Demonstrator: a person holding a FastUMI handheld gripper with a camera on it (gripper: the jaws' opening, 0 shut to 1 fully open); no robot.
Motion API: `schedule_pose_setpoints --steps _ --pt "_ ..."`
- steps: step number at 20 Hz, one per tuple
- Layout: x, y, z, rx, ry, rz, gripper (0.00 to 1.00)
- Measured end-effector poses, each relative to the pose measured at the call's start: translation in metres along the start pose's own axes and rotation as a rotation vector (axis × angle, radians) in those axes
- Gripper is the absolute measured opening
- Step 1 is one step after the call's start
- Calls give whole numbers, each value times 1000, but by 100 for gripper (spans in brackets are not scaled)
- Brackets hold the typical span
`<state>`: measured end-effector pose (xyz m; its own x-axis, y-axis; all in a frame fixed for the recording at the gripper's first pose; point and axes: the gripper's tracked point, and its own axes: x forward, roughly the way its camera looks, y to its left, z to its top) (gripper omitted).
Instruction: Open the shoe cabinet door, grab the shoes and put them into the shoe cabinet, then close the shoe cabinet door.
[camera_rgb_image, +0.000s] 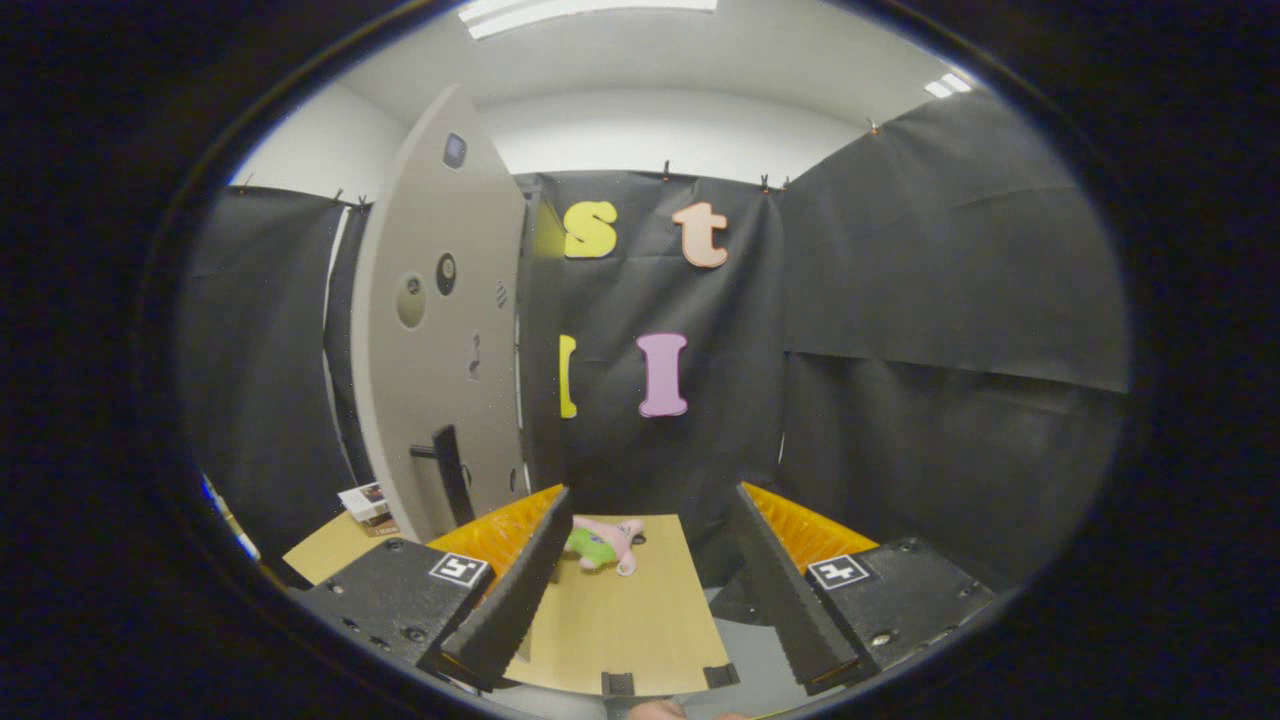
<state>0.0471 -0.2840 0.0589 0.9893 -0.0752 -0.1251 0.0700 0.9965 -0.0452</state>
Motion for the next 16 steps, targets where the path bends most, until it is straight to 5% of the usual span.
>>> schedule_pose_setpoints --steps 5,16 --pt "57 -19 1 -21 -42 26 100" --pt "89 74 -7 -15 -32 195 100"
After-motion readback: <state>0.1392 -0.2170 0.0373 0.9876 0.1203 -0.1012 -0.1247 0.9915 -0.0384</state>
